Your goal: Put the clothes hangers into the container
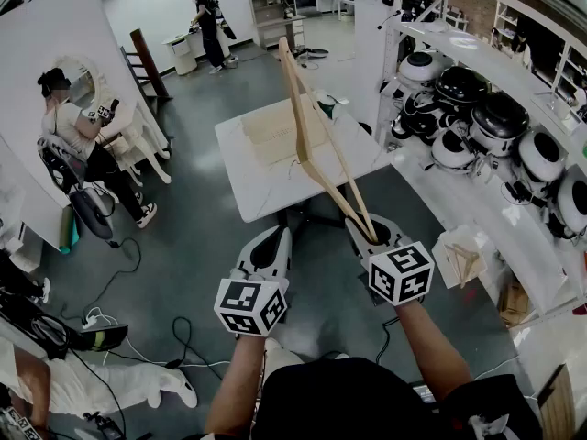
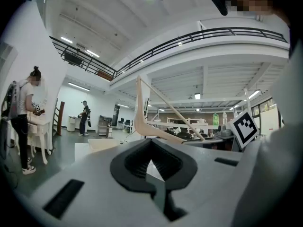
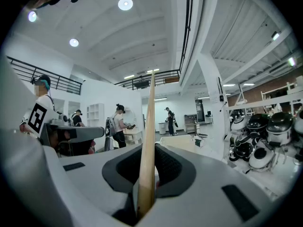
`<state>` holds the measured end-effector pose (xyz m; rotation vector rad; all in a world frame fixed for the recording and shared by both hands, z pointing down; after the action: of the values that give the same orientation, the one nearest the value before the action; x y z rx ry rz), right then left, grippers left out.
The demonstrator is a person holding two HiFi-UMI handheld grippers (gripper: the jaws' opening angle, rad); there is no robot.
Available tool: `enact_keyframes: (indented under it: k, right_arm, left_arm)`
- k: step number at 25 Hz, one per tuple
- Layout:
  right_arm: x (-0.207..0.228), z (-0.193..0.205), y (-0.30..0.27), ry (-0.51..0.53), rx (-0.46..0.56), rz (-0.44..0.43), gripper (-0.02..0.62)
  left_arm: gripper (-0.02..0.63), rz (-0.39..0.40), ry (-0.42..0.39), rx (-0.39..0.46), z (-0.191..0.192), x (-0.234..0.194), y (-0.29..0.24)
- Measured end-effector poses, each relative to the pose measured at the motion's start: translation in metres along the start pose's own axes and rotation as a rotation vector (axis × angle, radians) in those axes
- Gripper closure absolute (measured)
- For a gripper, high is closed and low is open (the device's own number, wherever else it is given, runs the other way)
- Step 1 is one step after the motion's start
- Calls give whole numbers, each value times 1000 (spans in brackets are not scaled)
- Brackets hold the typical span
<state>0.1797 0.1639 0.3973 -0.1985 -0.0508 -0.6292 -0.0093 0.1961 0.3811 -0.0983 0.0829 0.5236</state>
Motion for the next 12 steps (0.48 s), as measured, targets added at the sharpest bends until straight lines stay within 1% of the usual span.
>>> enact_keyframes:
  k: [9,12]
  right_arm:
    - [6,3,-7,-27,-2,3,531]
    - [9,3,-8,-26,-3,3,531]
  left_arm:
    - [601,-4,21,5,-1,-7,-6]
    - [602,13,20,4,0,-4,-9]
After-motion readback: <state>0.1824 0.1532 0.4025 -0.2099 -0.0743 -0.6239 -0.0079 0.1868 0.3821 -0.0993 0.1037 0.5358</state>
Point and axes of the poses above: the fingertips, and each gripper's own axes: y backward along the fingers, x to its right, z out of its underside, the point moved 6 cm from there along y, backward along the fingers, and after that the axes turned 2 degrees about -x, right-handed, at the moved point
